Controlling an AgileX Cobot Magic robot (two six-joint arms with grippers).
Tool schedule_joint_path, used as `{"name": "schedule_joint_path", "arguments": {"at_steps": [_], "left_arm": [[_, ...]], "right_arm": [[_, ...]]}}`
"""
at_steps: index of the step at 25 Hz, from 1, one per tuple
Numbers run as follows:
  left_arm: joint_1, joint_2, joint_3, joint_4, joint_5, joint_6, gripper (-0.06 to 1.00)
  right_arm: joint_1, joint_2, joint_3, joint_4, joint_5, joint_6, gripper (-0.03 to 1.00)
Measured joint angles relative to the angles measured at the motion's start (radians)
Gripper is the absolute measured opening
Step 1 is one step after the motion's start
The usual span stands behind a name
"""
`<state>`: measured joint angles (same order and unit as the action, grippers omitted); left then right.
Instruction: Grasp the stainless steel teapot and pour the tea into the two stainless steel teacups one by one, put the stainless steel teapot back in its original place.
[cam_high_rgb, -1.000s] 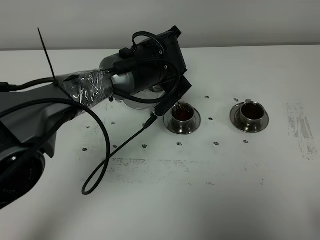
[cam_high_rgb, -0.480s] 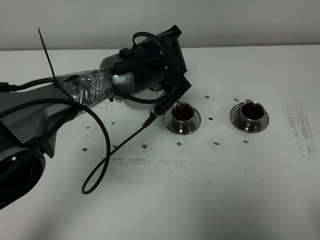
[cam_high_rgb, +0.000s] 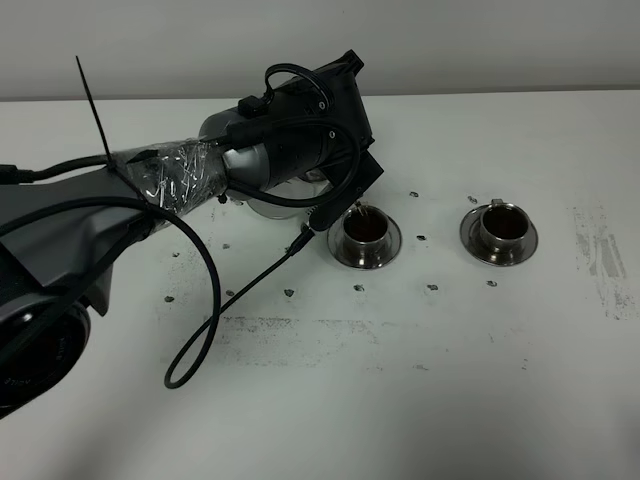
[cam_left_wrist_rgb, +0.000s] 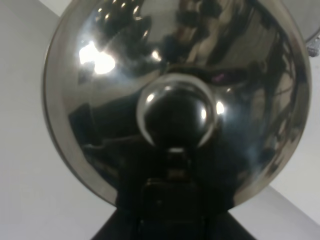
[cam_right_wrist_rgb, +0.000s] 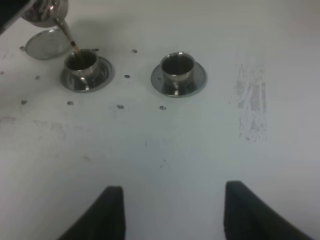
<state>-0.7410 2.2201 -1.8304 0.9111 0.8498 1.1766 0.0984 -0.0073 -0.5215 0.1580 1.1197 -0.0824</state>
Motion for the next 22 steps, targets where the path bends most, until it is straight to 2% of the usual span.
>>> {"name": "schedule_joint_path", "arguments": {"at_steps": [6,16,22], "left_arm": [[0.002,0.0,0.0,-0.047,0.003,0.0,0.2],[0.054,-0.001,-0.026,-0.196,0.026,0.0,0.2],[0.099,-0.024,-0.026,-0.364,0.034,0.0,0.2]], "right_arm": [[0.0,0.0,0.0,0.0,0.0,0.0,0.43],[0.0,0.0,0.0,0.0,0.0,0.0,0.43],[0.0,0.0,0.0,0.0,0.0,0.0,0.43]]}}
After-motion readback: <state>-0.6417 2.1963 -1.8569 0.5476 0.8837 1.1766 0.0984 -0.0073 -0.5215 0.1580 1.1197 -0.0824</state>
